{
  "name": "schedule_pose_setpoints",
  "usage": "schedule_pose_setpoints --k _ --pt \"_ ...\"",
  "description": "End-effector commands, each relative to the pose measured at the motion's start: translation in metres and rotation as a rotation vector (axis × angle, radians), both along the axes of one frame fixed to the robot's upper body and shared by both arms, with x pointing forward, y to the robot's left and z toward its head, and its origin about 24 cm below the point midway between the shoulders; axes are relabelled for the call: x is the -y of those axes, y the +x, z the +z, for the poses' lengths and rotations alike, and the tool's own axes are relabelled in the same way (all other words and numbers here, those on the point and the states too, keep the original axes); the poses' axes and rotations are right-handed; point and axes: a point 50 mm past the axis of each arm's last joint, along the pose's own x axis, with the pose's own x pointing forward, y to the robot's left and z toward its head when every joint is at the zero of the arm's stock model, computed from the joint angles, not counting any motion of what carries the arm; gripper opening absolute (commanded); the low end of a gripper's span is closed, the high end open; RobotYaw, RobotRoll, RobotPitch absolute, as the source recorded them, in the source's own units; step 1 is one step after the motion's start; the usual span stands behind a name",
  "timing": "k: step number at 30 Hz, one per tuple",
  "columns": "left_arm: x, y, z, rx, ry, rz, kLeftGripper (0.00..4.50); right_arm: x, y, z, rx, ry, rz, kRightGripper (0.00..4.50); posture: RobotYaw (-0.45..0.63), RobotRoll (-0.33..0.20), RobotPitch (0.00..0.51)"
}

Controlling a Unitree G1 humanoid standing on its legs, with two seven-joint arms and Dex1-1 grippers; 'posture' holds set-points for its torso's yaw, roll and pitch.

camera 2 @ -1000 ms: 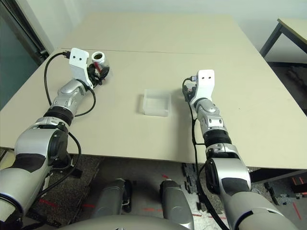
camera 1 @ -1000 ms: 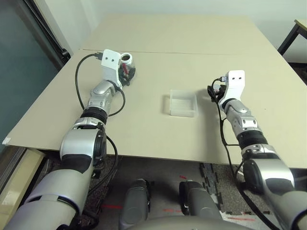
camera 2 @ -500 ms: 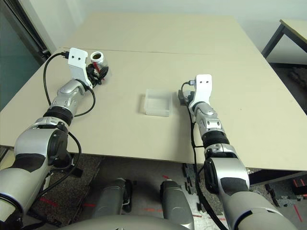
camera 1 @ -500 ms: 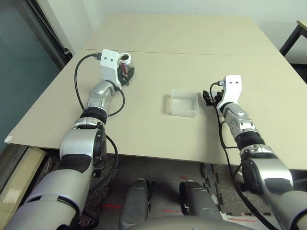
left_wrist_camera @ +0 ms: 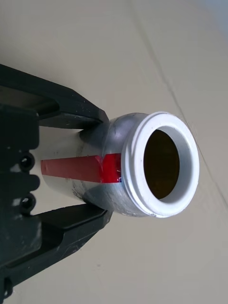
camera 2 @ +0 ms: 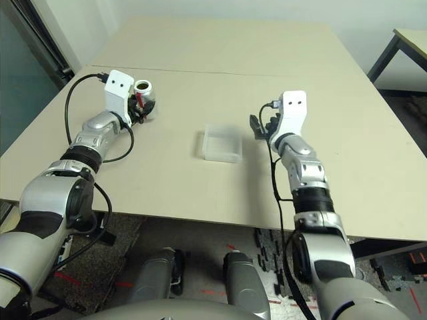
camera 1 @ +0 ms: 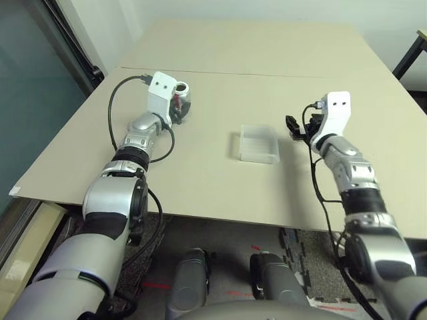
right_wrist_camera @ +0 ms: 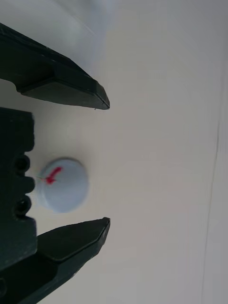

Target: Pour the medicine from the bottle into the box.

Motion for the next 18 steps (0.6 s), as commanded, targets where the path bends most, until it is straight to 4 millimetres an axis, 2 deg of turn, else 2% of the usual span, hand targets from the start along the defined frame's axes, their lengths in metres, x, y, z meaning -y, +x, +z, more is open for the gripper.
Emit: schedule_pose_setpoints --k 1,5,9,18 --pt "0.013 0.004 0.015 0.025 0.142 -0.079 2.48 0.002 -0.019 0.012 -0.032 -0.102 0.136 4.50 -0.08 0.000 0.073" --pt "0.034 0.008 0.034 0.079 0.316 -0.171 2.48 0.008 -0.035 0.020 -0.092 -0.144 0.247 4.50 -0.11 0.000 0.071" --pt "0.058 0.009 0.047 0.149 0.557 -0.259 2.48 0.005 -0.042 0.027 -0.118 -0.177 0.344 4.50 -0.13 0.000 0.064" --pt "0.107 0.005 0.057 0.355 1.034 -0.421 2.48 -0.012 -0.048 0.027 -0.129 -0.170 0.445 4.50 -0.18 0.000 0.056"
